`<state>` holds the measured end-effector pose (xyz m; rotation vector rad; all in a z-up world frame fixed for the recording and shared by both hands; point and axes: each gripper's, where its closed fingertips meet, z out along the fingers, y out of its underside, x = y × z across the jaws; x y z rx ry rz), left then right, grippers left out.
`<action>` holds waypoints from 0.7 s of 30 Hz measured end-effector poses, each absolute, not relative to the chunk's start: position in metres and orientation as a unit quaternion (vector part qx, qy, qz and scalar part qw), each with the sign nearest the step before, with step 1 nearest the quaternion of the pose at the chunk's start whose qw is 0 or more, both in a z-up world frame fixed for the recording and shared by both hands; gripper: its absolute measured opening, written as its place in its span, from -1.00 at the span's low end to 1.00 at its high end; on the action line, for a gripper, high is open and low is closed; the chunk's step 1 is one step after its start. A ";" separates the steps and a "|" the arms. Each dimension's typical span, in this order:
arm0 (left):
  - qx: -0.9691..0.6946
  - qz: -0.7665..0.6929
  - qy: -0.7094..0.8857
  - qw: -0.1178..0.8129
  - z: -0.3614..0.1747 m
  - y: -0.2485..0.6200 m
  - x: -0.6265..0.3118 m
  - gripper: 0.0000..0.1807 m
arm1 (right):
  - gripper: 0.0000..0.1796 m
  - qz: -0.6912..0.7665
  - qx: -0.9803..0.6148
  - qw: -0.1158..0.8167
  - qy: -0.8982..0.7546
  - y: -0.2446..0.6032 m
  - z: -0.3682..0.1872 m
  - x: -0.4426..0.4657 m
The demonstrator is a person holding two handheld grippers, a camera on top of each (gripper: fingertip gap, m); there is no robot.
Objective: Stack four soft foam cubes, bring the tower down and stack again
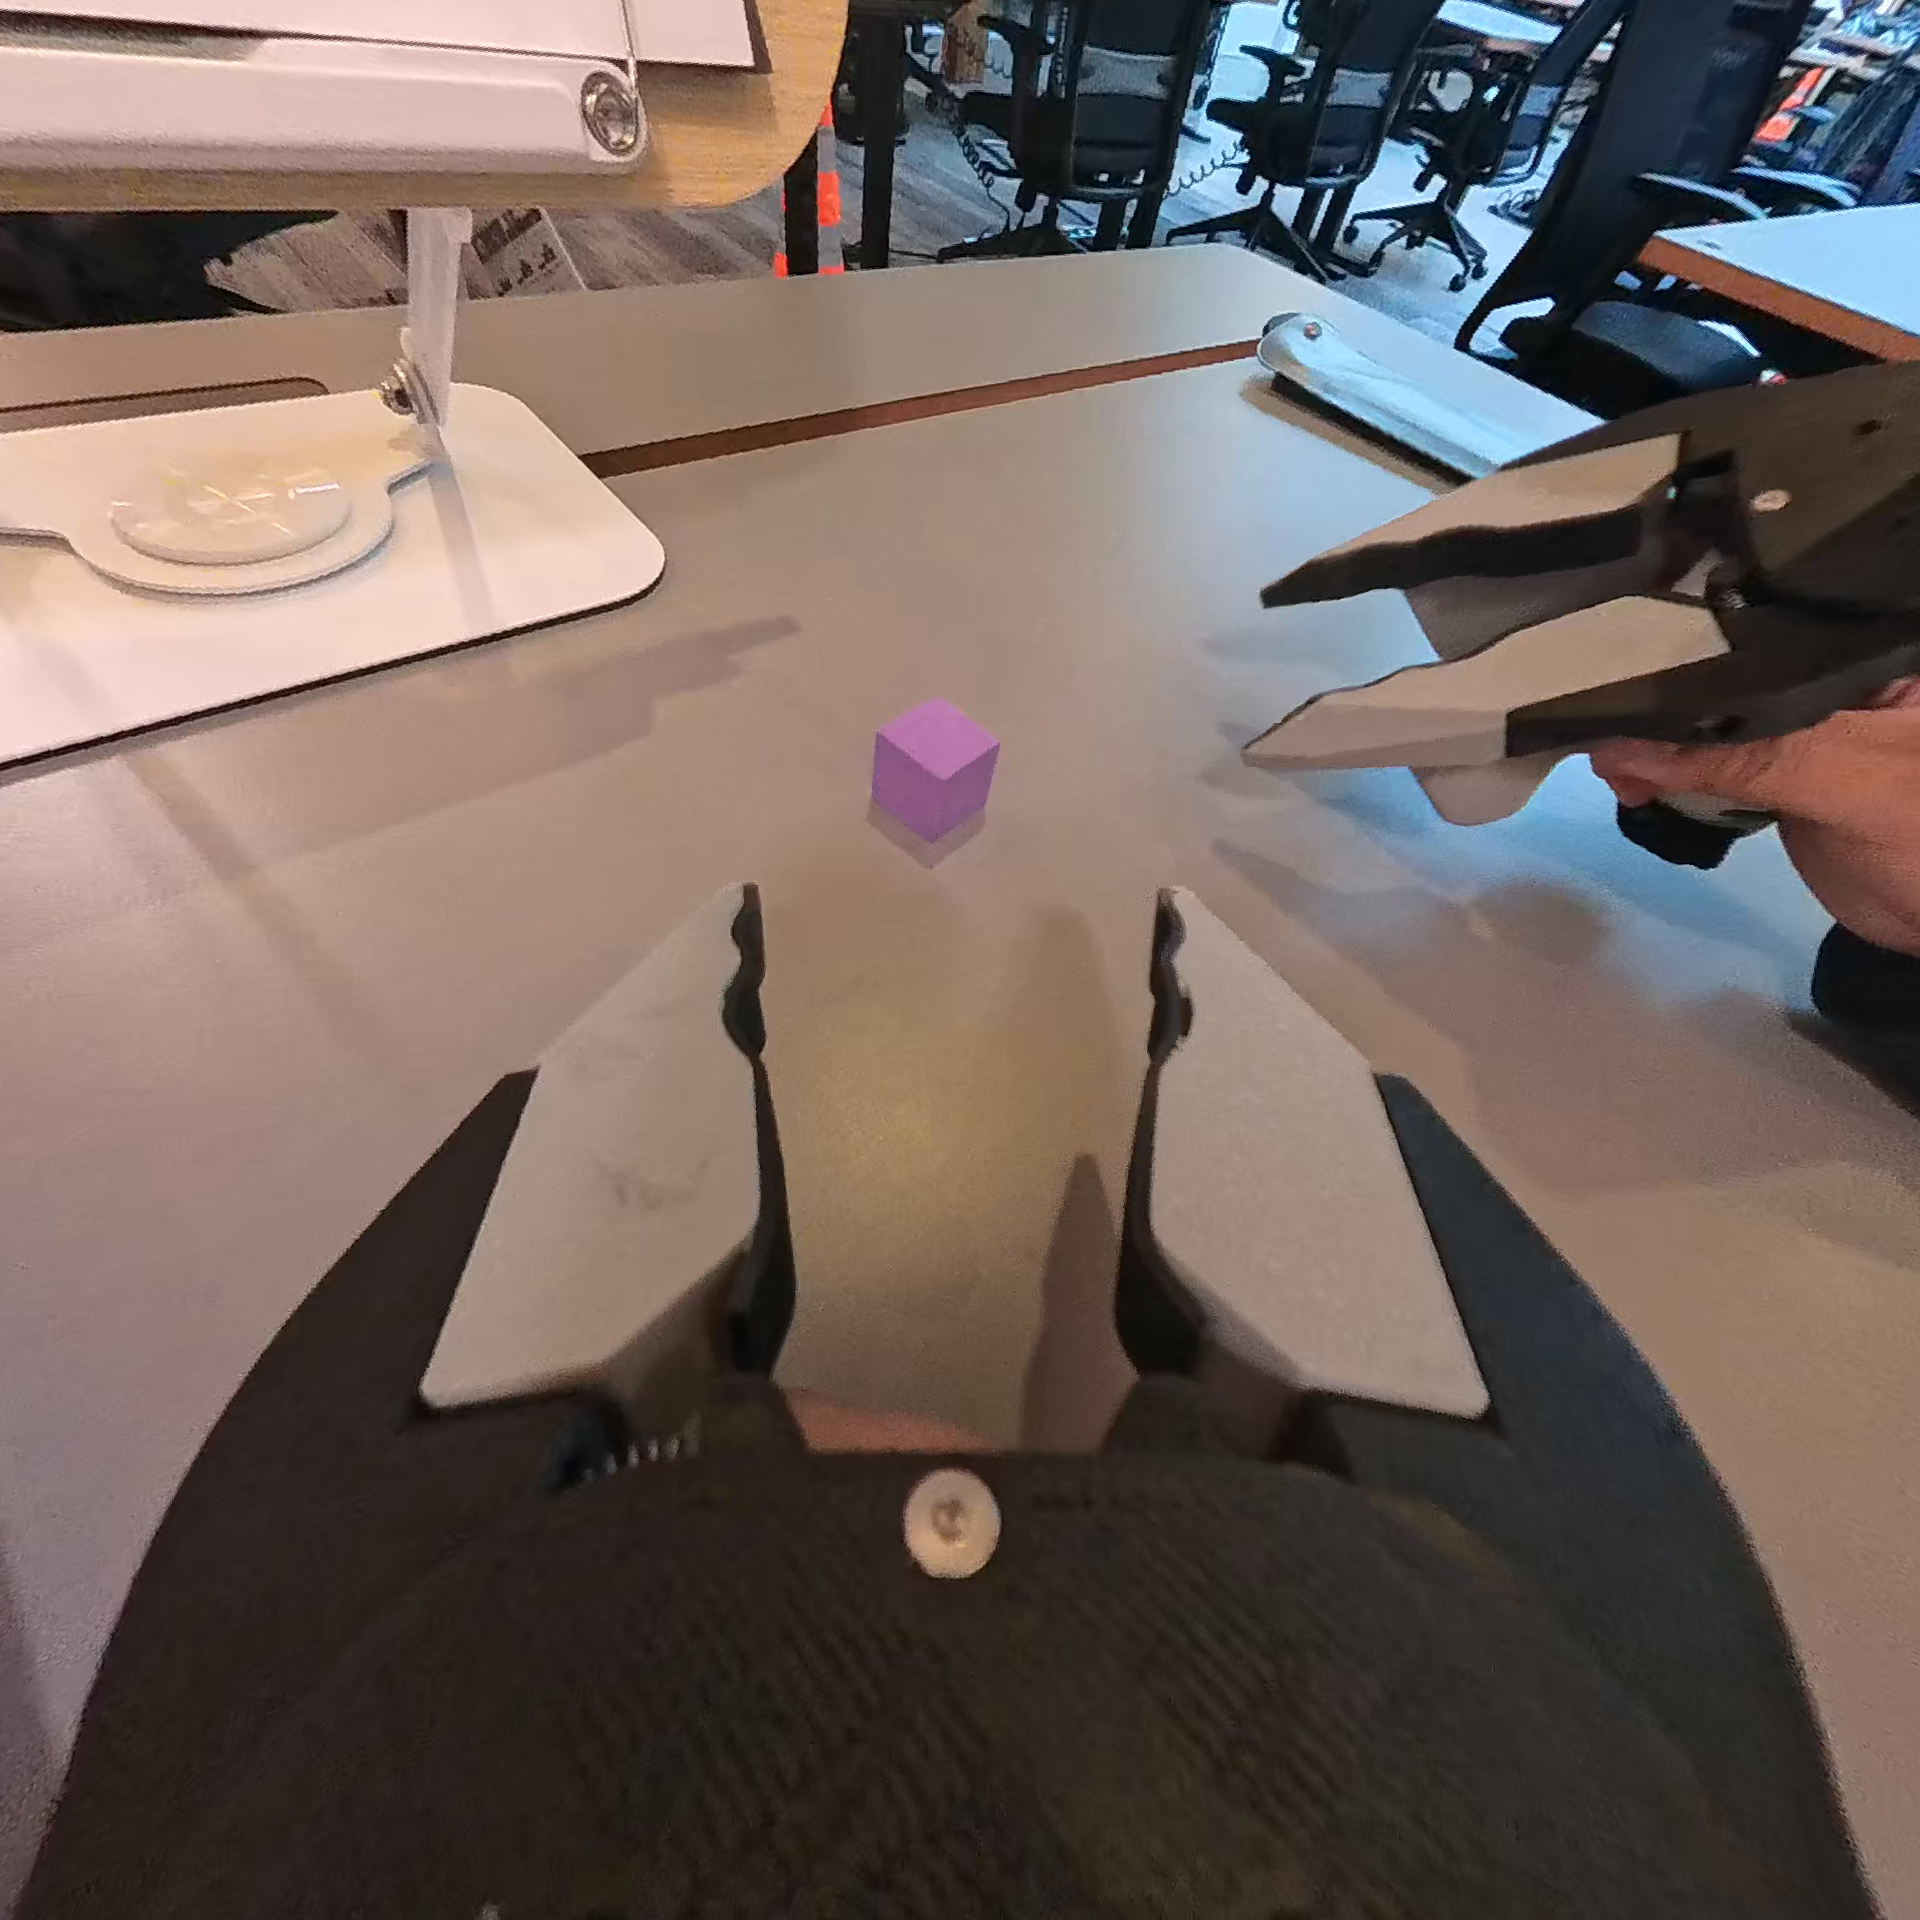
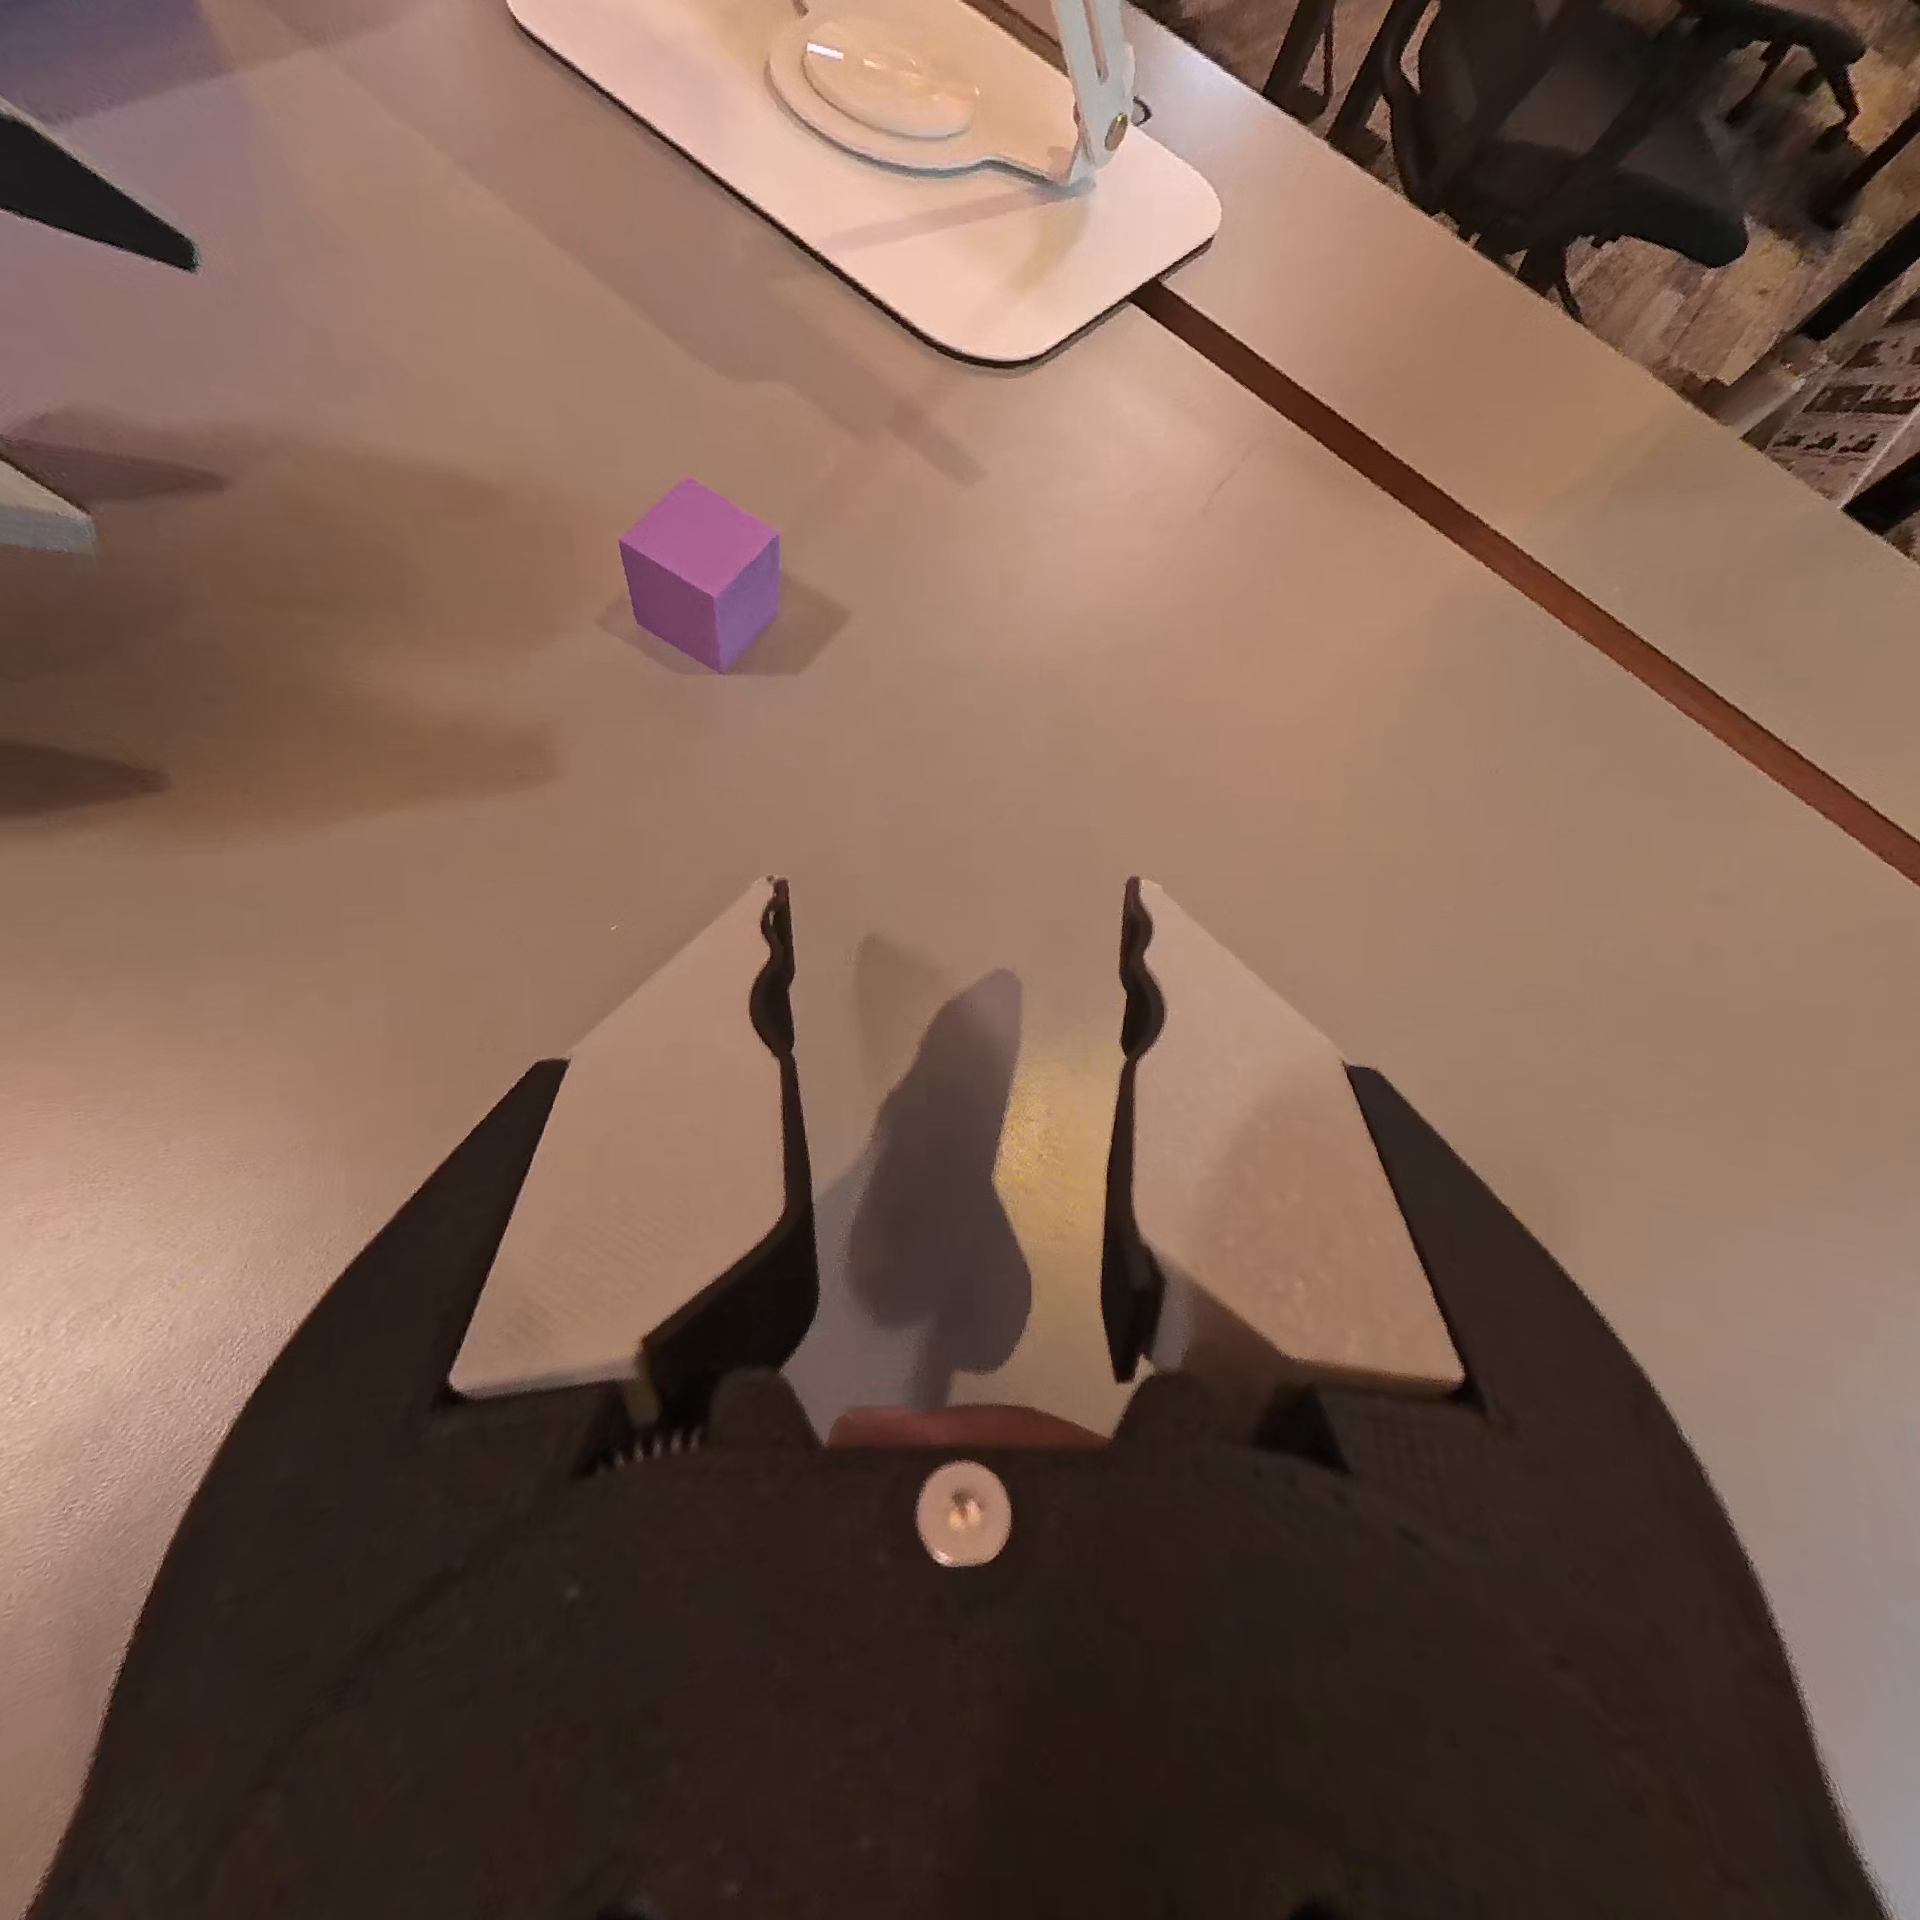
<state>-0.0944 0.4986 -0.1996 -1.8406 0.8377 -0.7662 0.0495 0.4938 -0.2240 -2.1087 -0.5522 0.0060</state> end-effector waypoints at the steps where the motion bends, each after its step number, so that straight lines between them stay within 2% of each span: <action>1: -0.748 -0.316 0.346 0.470 -0.199 0.497 -0.093 -0.19 | -0.32 0.004 -0.857 0.466 -0.222 0.494 -0.222 0.050; 8: -0.724 -0.345 0.415 0.429 -0.205 0.474 -0.084 -0.21 | -0.32 0.005 -0.858 0.468 -0.211 0.495 -0.222 0.057; 21: -0.719 -0.234 0.516 0.402 -0.228 0.534 -0.046 -0.27 | -0.32 0.015 -0.849 0.481 -0.219 0.494 -0.213 0.051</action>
